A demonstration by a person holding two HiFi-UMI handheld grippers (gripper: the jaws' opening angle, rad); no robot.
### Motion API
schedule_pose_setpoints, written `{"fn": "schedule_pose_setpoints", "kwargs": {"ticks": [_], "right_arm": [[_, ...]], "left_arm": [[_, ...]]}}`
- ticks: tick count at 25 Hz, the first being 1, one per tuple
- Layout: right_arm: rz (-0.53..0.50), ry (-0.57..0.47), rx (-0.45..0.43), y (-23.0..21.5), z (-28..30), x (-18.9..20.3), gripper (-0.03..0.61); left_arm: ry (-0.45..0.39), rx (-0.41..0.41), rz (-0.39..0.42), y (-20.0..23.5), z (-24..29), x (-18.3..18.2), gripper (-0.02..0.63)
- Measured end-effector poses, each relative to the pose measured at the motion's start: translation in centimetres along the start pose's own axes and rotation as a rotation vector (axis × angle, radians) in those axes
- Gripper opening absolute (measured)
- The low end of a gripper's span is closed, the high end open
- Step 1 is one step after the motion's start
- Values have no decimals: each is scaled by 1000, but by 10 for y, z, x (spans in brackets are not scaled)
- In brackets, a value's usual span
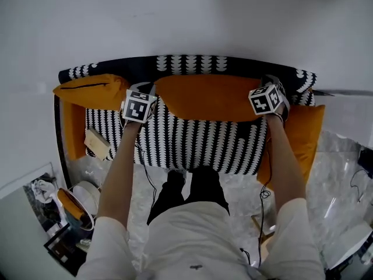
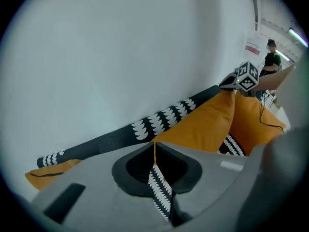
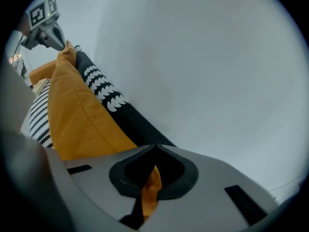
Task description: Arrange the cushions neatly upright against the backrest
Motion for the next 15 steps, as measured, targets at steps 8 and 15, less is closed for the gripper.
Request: {"fn": "schedule_pose_setpoints", "kwargs": {"ticks": [8, 15], "right_arm": [[64, -43, -10, -7, -65, 3, 8], [243, -102, -75, 33, -162, 25, 9]], "left_arm": [[-108, 29, -98, -18, -59, 30, 20], [-307, 146, -277, -46, -121, 65, 12]]}}
Point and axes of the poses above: the fingertips, and each gripper's own axes: z forward along the fingers, y to its left, x out of its underside, the point moved 2 cm from there along -z, backward along the fingers, and after that the axes turned 6 degrees about x, right-handed, at the moved point
